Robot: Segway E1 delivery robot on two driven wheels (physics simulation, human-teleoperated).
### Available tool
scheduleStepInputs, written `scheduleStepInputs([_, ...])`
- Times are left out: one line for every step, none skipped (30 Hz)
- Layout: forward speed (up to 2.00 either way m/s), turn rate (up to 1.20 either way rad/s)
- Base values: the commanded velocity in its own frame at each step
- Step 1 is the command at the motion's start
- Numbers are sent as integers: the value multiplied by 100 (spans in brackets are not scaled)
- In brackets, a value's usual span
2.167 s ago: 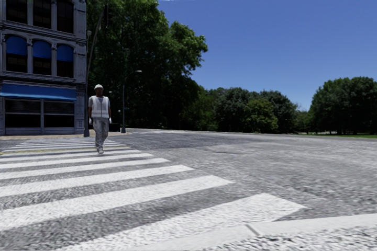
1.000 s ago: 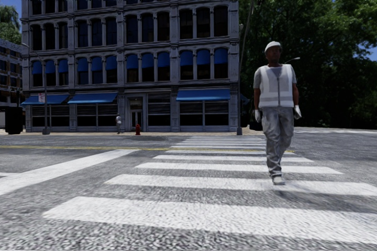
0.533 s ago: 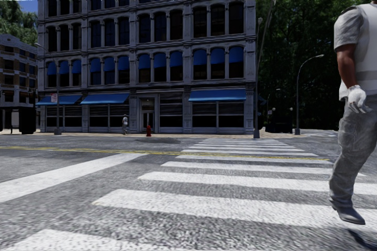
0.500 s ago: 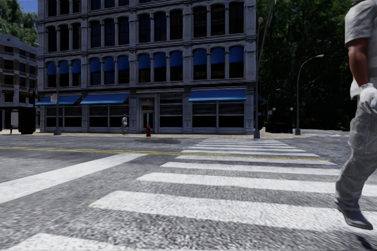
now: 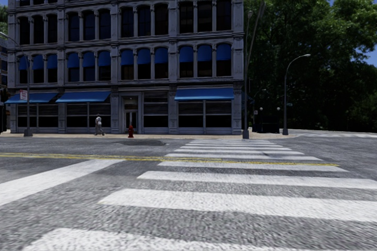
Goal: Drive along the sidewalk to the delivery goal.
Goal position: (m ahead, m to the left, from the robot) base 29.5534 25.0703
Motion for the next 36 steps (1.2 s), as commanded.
scheduleStepInputs([167,-52])
scheduleStepInputs([169,-48])
scheduleStepInputs([174,-45])
scheduleStepInputs([180,-36])
scheduleStepInputs([180,-36])
scheduleStepInputs([184,-30])
scheduleStepInputs([189,-27])
scheduleStepInputs([190,-25])
scheduleStepInputs([190,-25])
scheduleStepInputs([190,-17])
scheduleStepInputs([192,-8])
scheduleStepInputs([192,-8])
scheduleStepInputs([194,0])
scheduleStepInputs([197,0])
scheduleStepInputs([200,0])
scheduleStepInputs([200,0])
scheduleStepInputs([200,0])
scheduleStepInputs([200,0])
scheduleStepInputs([200,0])
scheduleStepInputs([200,0])
scheduleStepInputs([200,0])
scheduleStepInputs([200,0])
scheduleStepInputs([200,0])
scheduleStepInputs([200,0])
scheduleStepInputs([200,0])
scheduleStepInputs([200,0])
scheduleStepInputs([200,0])
scheduleStepInputs([200,-12])
scheduleStepInputs([200,-12])
scheduleStepInputs([200,-21])
scheduleStepInputs([200,-23])
scheduleStepInputs([200,0])
scheduleStepInputs([200,0])
scheduleStepInputs([200,0])
scheduleStepInputs([200,0])
scheduleStepInputs([200,0])
